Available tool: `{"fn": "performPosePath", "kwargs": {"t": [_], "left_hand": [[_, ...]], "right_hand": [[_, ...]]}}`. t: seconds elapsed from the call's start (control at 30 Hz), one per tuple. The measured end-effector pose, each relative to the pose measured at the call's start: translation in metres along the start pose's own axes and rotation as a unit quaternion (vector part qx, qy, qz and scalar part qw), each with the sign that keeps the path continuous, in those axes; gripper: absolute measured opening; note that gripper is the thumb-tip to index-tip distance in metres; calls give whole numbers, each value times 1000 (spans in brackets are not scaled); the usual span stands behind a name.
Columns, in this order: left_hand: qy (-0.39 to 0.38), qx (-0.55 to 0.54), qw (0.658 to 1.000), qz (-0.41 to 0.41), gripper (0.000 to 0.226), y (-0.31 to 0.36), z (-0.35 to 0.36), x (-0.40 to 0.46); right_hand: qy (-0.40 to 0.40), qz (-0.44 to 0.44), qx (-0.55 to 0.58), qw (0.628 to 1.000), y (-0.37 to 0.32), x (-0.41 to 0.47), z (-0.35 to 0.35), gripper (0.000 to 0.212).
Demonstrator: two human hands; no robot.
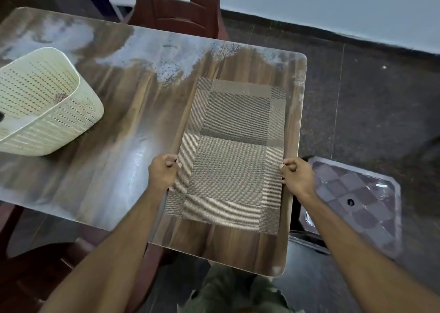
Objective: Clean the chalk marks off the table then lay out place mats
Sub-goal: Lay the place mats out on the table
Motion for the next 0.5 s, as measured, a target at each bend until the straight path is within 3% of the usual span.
{"fn": "performPosePath", "kwargs": {"t": [0.13,0.3,0.5], "left_hand": [[28,-27,999,-6,21,-3,-3,1],[9,-14,999,-31,23,-21,-3,-2],[26,28,999,-11,19,-21,-4,-9]], "right_hand": [[20,0,1,1000,-4,0,2,6],[11,-44,-74,996,-10,-10,1,13],[-13,-9,-57,998,0,-10,5,9]]}}
Point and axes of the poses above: each hand's wrist, its own x-axis towards the middle knuckle, its own z-axis out of the palm, y = z × x, the point moved 8 cm from there along x, towards the middle knuckle, and after that the axes turned 6 degrees about x, right-handed, at the moved point
